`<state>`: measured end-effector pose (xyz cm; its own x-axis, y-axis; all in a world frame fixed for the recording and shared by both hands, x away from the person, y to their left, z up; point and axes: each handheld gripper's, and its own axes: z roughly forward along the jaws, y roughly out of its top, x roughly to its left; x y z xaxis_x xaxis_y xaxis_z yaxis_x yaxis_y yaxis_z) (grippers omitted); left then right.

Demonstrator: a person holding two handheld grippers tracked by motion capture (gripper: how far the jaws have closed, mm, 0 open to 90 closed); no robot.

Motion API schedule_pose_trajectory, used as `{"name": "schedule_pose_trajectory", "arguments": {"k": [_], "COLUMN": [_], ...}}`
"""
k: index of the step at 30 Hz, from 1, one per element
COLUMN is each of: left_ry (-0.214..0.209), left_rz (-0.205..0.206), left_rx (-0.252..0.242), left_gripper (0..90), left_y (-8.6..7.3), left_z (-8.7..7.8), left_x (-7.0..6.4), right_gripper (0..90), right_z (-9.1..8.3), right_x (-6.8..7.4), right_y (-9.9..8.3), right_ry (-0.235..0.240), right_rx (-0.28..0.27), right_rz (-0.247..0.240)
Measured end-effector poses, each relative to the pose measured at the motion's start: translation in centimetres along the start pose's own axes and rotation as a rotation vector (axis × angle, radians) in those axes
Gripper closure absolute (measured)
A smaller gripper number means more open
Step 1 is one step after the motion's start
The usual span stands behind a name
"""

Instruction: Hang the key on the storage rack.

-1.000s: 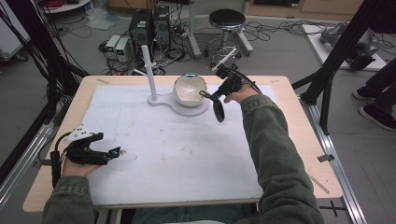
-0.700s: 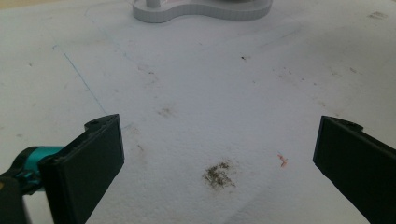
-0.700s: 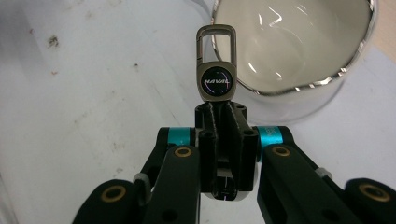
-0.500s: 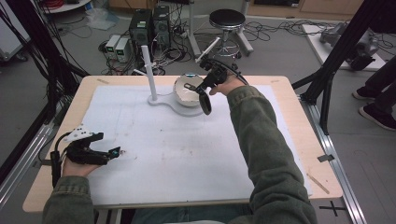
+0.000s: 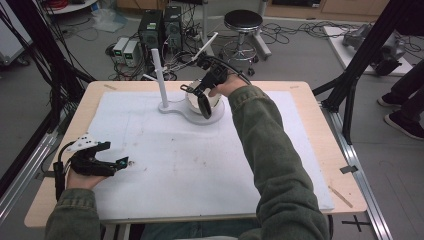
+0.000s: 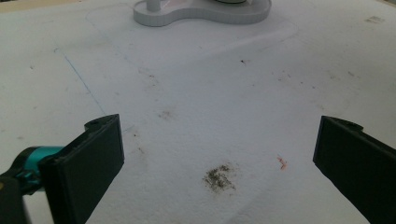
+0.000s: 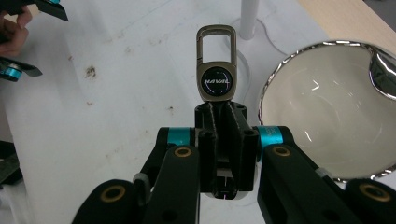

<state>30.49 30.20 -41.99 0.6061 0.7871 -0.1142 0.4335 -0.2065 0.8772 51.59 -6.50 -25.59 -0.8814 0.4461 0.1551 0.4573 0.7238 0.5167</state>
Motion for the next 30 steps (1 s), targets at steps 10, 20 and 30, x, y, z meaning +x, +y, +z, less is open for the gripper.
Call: {"name": "schedule_pose_trajectory", "arguments": {"k": [10, 20, 30], "left_ry": [-0.005, -0.004, -0.006], "left_rz": [-0.005, -0.005, -0.006], "left_rx": [-0.004, -0.007, -0.008], "left_gripper": [2.3, 2.3, 2.3], "left_y": [0.0, 0.0, 0.0], "left_z": [0.0, -0.1, -0.1], "left_x": [0.0, 0.1, 0.1], "right_gripper": [82.9, 82.6, 82.4], "right_z": [0.2, 0.7, 0.1], "right_x": [0.9, 1.9, 2.4], "right_y": [2.3, 4.8, 6.5], "right_ry": [-0.017, -0.019, -0.019], "right_rx": [0.0, -0.018, -0.049], "right_rz": [-0.02, -0.033, -0.041]}}
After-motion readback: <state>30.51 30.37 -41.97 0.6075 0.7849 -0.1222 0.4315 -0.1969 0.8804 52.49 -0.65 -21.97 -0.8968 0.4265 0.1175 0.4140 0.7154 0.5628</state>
